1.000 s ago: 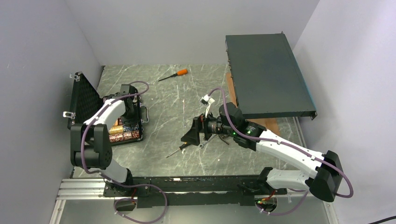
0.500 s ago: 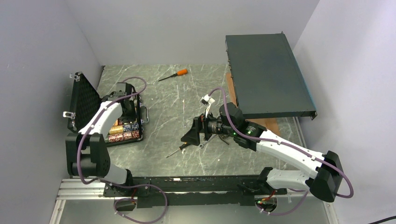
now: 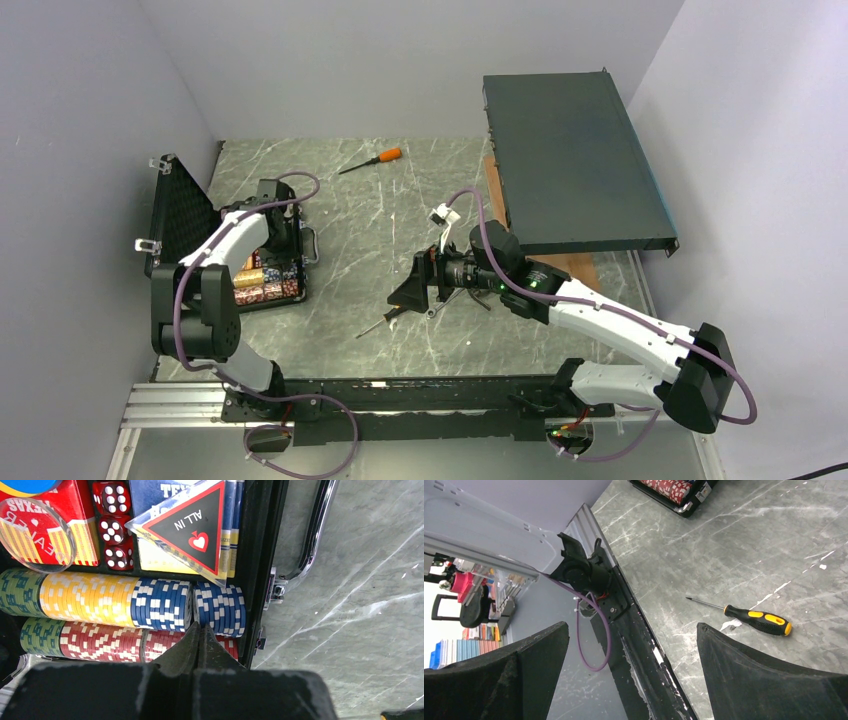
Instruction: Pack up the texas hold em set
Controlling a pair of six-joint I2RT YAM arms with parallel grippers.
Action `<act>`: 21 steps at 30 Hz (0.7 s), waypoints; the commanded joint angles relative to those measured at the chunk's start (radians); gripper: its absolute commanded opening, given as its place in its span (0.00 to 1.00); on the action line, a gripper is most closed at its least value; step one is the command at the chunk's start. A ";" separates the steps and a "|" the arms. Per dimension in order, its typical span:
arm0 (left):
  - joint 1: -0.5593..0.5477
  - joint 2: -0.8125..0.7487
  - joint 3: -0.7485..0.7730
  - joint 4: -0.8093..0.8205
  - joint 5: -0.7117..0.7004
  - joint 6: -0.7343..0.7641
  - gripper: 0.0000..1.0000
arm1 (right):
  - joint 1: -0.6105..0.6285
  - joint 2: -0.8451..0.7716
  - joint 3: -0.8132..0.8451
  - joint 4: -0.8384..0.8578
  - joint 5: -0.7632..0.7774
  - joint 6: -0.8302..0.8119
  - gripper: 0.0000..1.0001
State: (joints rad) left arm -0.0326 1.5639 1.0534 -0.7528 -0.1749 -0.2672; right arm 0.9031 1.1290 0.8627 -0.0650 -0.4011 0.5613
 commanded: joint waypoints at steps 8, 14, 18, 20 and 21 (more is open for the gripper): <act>0.007 0.007 -0.015 -0.047 -0.112 0.002 0.00 | 0.002 -0.051 -0.007 0.037 -0.002 0.003 1.00; 0.008 0.012 -0.019 -0.039 -0.089 0.018 0.00 | 0.002 -0.064 -0.012 0.035 -0.004 0.003 1.00; 0.007 0.030 -0.017 -0.019 -0.034 0.030 0.00 | 0.003 -0.067 -0.016 0.040 -0.007 0.005 1.00; 0.007 0.043 -0.016 -0.015 -0.013 0.034 0.00 | 0.002 -0.066 -0.017 0.042 -0.010 0.005 1.00; 0.007 0.051 -0.014 -0.016 -0.011 0.035 0.00 | 0.002 -0.066 -0.017 0.042 -0.010 0.005 1.00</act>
State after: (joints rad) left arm -0.0330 1.5665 1.0531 -0.7712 -0.2310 -0.2516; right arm 0.9031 1.0908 0.8551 -0.0658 -0.4019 0.5617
